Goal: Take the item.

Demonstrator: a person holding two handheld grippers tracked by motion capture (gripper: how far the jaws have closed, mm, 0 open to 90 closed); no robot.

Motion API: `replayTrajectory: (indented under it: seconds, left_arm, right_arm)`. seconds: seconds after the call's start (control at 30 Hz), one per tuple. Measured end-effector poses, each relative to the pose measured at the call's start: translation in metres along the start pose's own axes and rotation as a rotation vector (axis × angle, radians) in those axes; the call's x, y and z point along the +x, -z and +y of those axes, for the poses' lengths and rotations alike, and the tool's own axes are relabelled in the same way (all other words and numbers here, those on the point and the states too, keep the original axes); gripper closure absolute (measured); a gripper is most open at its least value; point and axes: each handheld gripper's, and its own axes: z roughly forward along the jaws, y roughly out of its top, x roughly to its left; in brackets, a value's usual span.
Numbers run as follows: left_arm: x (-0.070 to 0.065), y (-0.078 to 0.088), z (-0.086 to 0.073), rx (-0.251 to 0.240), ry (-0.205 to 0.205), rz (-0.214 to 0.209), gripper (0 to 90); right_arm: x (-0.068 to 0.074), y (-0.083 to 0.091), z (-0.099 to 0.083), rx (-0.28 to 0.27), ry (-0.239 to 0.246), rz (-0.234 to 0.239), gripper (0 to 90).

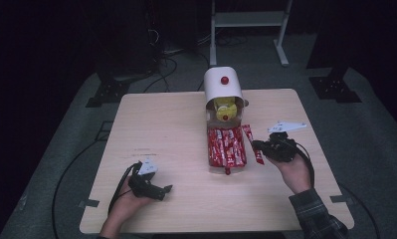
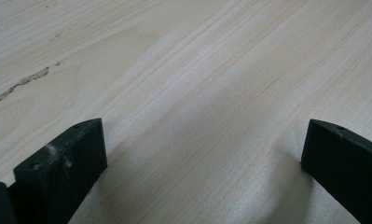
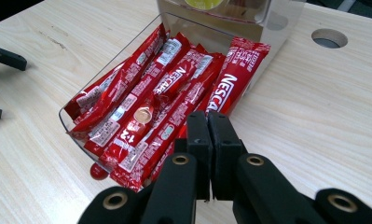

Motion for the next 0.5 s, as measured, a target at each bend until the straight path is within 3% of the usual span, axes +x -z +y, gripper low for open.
replayTrajectory:
  seconds: [0.5]
  left_arm:
    - [0.0, 0.0, 0.0, 0.003, -0.002, 0.0, 0.0]
  right_arm:
    - [-0.013, 0.011, -0.012, 0.004, -0.021, -0.028, 87.5]
